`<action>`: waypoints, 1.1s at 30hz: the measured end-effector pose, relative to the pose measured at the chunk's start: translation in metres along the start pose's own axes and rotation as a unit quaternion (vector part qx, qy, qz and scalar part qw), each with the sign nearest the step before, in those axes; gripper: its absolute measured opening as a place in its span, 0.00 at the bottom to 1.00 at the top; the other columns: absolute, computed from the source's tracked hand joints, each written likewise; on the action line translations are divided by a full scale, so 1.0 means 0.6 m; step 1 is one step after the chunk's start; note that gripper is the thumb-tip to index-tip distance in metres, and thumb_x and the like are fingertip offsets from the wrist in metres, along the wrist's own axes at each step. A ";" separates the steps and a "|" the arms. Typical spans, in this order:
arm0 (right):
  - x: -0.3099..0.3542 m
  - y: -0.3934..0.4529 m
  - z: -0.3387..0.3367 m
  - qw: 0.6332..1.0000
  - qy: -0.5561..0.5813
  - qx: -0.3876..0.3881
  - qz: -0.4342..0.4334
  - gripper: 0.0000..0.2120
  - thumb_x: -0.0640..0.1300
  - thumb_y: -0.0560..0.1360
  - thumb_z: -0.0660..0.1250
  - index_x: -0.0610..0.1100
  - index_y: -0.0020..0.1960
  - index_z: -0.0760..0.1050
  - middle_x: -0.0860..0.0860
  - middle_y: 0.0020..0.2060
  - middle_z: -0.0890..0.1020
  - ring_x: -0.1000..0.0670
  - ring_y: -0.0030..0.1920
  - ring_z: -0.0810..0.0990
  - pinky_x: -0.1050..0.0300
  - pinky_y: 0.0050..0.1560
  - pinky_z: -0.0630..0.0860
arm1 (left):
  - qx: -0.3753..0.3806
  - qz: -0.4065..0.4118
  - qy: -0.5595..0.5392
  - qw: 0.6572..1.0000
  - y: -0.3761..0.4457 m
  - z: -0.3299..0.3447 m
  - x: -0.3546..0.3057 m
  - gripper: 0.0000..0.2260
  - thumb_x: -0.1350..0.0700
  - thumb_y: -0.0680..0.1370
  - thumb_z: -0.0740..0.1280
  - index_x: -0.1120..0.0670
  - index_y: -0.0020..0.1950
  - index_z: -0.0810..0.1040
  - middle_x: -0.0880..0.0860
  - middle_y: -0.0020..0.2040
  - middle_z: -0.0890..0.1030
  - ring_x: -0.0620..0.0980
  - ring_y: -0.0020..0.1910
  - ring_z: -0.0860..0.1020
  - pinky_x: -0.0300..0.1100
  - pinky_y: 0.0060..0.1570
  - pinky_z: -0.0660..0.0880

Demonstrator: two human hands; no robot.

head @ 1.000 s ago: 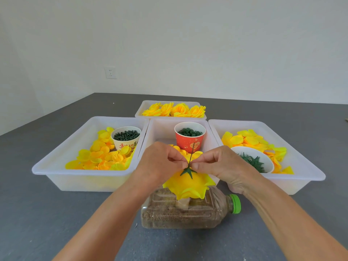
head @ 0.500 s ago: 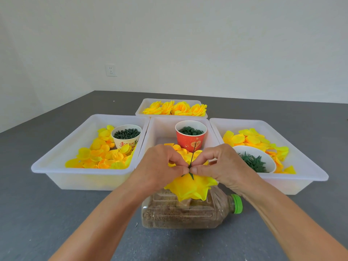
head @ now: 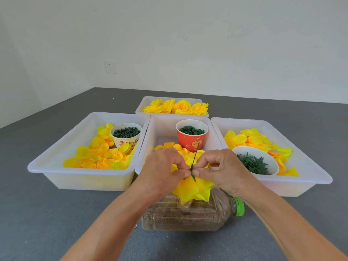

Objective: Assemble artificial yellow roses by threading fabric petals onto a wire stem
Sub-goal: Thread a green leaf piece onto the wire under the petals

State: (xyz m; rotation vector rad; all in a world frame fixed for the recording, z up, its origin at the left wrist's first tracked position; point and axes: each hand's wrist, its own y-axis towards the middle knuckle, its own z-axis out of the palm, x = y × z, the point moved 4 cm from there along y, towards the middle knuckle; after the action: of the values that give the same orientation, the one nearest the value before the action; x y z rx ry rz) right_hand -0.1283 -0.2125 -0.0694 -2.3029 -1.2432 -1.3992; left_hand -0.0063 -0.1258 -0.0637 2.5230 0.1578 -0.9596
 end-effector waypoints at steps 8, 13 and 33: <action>-0.008 -0.018 0.005 0.997 0.030 -0.070 0.029 0.10 0.42 0.66 0.76 0.54 0.30 0.81 0.56 0.30 0.82 0.63 0.31 0.75 0.67 0.36 0.68 | 0.004 -0.032 -0.021 0.999 0.000 -0.004 0.005 0.01 0.57 0.71 0.73 0.51 0.41 0.84 0.41 0.37 0.75 0.45 0.44 0.74 0.39 0.48 0.69; -0.009 -0.031 0.024 0.986 0.088 -0.132 0.044 0.11 0.43 0.66 0.76 0.58 0.32 0.82 0.58 0.33 0.83 0.61 0.36 0.78 0.66 0.39 0.72 | 0.022 -0.079 -0.071 0.994 -0.006 -0.011 0.013 0.06 0.59 0.70 0.74 0.49 0.44 0.85 0.43 0.40 0.82 0.42 0.46 0.78 0.36 0.51 0.73; -0.014 -0.038 0.053 0.966 0.072 -0.246 0.013 0.12 0.41 0.64 0.77 0.50 0.27 0.76 0.55 0.31 0.80 0.46 0.45 0.76 0.59 0.46 0.70 | -0.047 -0.053 -0.108 0.992 0.010 0.004 -0.016 0.09 0.58 0.69 0.74 0.50 0.30 0.78 0.44 0.29 0.78 0.38 0.32 0.73 0.34 0.35 0.69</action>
State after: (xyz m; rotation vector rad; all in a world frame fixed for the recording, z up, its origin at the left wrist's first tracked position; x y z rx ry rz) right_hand -0.1259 -0.1859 -0.0994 -2.4363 -0.8937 -2.0108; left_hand -0.0133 -0.1320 -0.0571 2.3256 0.2655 -1.2301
